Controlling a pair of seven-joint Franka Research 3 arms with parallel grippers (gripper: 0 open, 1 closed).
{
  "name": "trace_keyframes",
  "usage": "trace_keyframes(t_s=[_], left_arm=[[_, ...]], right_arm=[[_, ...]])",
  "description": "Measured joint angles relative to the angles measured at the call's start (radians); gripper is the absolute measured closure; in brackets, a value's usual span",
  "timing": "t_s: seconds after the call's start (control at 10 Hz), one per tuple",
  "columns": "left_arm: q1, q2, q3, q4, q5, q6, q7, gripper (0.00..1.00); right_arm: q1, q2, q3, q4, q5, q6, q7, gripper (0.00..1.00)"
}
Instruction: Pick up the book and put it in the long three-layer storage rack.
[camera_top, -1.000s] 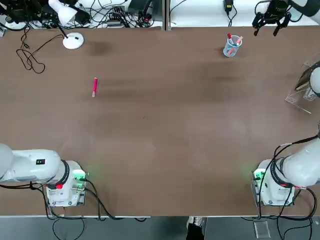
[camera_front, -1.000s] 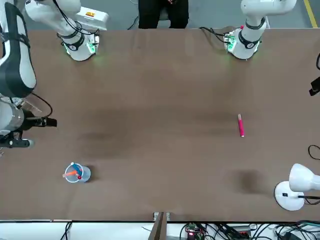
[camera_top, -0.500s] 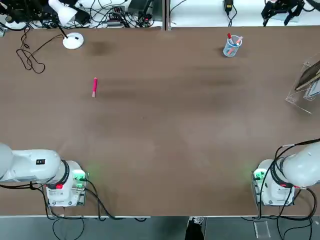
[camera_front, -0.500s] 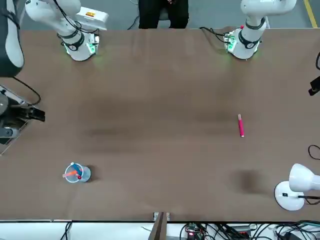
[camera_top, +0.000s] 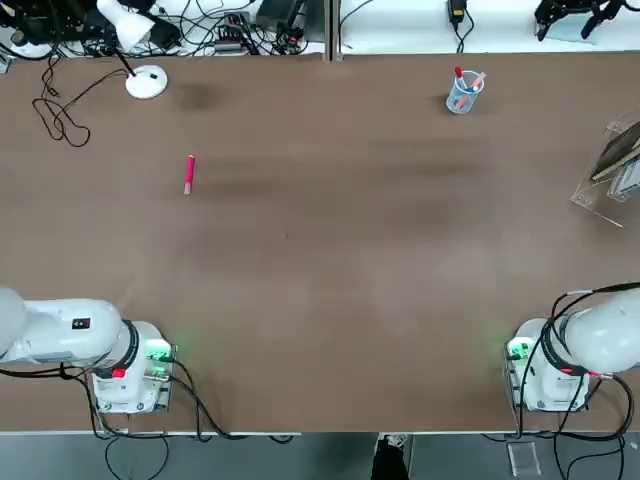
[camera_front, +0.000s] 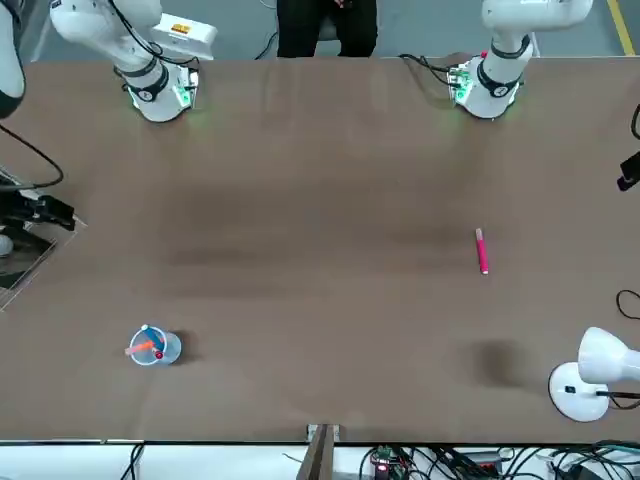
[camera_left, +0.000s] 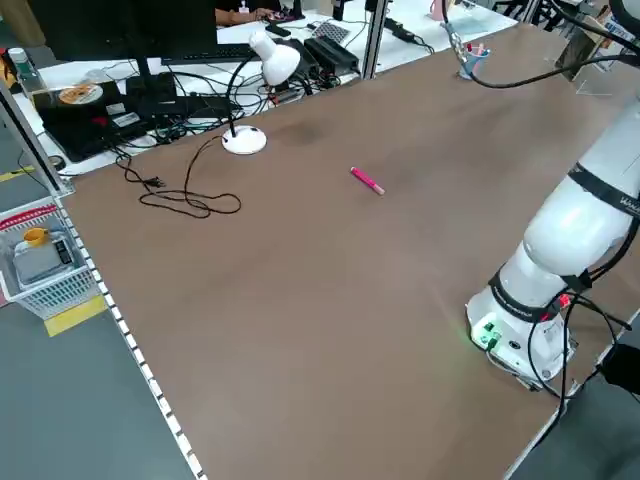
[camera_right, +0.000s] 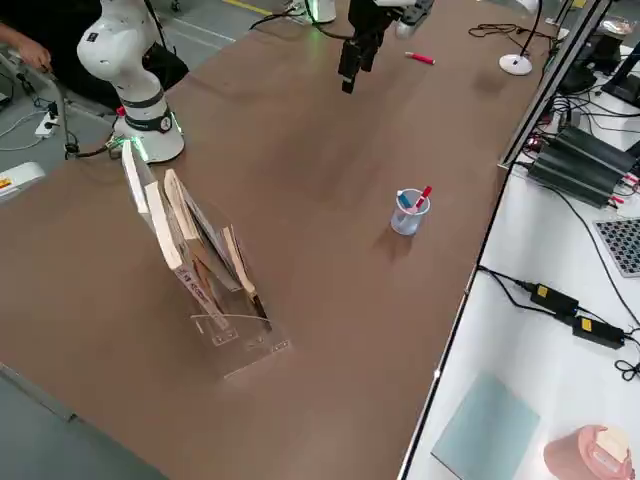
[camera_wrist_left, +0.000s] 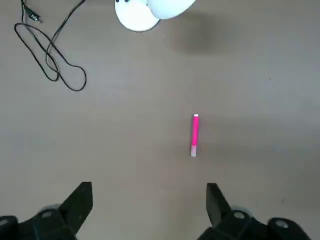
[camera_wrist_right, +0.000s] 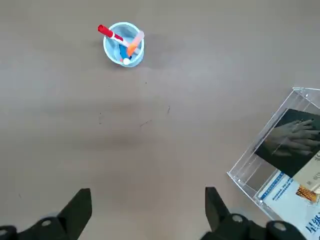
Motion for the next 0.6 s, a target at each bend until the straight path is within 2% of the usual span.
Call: trace_keyframes(t_s=[0.6], left_arm=[[0.0, 0.0, -0.001, 0.001, 0.0, 0.0, 0.0, 0.0]], right_arm=[[-0.101, -0.039, 0.062, 0.005, -0.007, -0.003, -0.097, 0.0]])
